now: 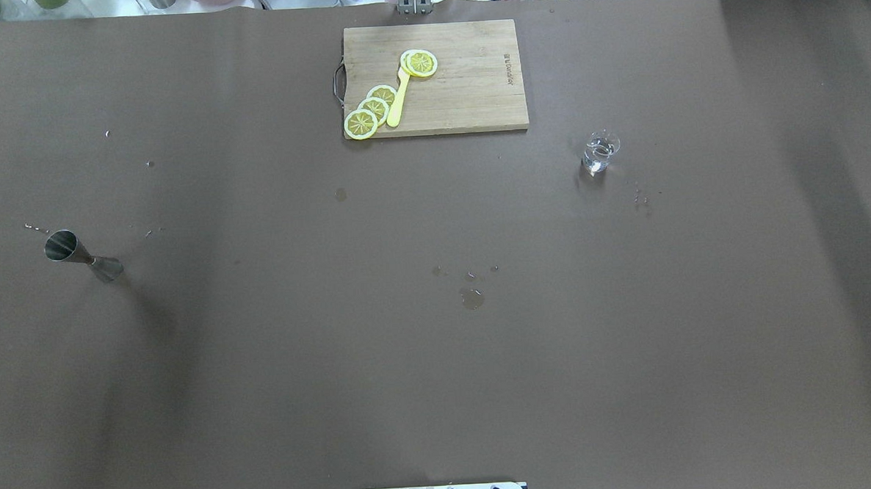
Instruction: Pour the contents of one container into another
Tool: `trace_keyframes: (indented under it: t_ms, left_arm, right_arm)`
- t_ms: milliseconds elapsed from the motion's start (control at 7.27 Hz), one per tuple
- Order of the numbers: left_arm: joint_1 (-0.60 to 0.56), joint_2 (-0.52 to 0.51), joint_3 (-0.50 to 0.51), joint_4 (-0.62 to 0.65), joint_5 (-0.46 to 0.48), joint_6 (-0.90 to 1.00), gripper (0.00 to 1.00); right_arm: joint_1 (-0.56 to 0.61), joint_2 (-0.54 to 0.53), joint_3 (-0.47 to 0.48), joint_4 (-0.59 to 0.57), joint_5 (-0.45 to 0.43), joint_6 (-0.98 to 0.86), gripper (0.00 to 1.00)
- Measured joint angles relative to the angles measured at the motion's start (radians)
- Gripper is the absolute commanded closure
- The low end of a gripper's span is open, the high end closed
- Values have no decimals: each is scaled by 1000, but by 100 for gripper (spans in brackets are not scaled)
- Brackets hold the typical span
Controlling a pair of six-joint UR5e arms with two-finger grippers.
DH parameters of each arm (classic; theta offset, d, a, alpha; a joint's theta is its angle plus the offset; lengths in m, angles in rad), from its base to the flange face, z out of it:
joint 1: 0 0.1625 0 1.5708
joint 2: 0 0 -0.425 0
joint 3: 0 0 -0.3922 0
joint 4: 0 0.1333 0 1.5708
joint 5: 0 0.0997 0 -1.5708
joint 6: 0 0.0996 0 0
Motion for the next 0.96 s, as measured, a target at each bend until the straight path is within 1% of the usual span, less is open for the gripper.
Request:
trace_keyframes:
  t_ms: [275,963]
  left_arm:
    - [0,1,-3,1,15,-2,2]
    - [-2,1,-17,-4,18,-3,2]
  right_arm:
    - [0,0,0,0,0,0,0]
    - [-2,2,0,0,1,0,0]
